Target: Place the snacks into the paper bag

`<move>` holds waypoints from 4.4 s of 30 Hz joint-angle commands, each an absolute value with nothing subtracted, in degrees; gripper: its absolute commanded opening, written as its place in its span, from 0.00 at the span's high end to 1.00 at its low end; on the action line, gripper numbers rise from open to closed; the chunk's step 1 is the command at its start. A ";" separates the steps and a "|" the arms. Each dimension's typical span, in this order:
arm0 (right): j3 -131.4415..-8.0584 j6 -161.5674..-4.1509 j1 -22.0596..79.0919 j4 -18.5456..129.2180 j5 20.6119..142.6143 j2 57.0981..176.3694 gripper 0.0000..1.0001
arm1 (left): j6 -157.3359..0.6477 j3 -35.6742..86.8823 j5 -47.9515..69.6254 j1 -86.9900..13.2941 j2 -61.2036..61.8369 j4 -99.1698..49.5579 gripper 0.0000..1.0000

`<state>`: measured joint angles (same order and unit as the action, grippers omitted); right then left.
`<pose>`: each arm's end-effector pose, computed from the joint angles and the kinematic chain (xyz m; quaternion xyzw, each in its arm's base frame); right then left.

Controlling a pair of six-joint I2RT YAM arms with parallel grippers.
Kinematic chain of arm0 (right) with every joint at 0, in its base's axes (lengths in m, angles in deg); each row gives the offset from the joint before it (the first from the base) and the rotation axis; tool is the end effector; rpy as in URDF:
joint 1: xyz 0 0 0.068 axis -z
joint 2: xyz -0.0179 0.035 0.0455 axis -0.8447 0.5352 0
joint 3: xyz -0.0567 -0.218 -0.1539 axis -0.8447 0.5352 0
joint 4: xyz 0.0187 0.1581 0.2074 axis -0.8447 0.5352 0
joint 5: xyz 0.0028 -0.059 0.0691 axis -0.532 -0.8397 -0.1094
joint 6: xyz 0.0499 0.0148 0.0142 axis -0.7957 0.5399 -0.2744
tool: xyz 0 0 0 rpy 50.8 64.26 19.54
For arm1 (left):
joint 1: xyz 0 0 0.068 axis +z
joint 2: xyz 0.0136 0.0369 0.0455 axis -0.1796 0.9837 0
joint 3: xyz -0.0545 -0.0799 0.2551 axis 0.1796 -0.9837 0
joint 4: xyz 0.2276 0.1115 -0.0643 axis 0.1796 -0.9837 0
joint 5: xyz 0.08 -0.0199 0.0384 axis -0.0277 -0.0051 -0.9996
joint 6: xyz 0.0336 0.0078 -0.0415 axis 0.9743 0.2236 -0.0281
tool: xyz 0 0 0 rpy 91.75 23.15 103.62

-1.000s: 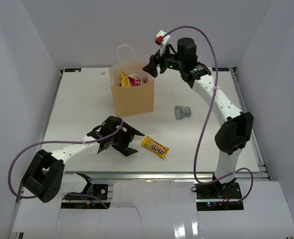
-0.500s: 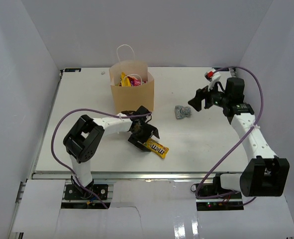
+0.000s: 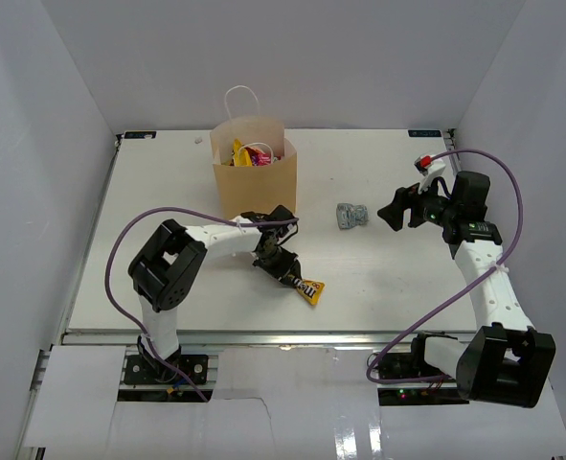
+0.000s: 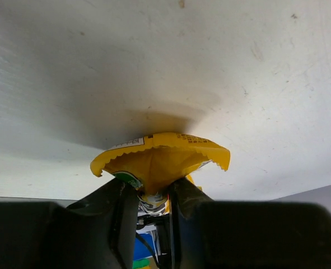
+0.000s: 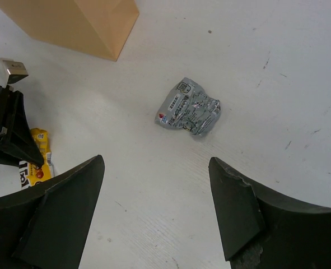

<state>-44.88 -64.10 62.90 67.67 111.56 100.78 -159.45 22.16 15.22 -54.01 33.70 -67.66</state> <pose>0.2529 -0.0015 0.3035 -0.2145 0.7973 0.1984 0.5282 0.2467 -0.2463 0.1442 0.4030 -0.9051 0.1147 0.0723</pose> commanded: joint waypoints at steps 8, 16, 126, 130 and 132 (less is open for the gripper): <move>-45.09 -64.36 63.18 65.64 114.23 99.90 0.19 | -156.07 26.99 0.39 -55.35 27.58 -74.37 0.80; -45.01 -63.56 63.27 65.55 113.70 100.16 0.19 | -152.64 34.80 -6.73 -56.84 11.15 -74.46 0.89; -107.84 -61.79 37.96 76.82 103.59 140.77 0.92 | -121.70 -7.89 -13.24 -31.44 -40.46 -63.30 0.02; -110.74 -66.28 33.74 66.46 101.57 142.00 0.92 | -121.78 -7.89 -12.98 -31.44 -40.81 -63.47 0.02; -111.54 -67.86 31.55 63.54 101.13 142.96 0.92 | -121.87 -7.98 -12.98 -31.44 -41.42 -63.38 0.02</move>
<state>-108.96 -61.98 33.57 73.50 102.94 141.58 -121.70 -7.71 -13.41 -31.67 -40.50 -64.23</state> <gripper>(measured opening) 0.273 0.978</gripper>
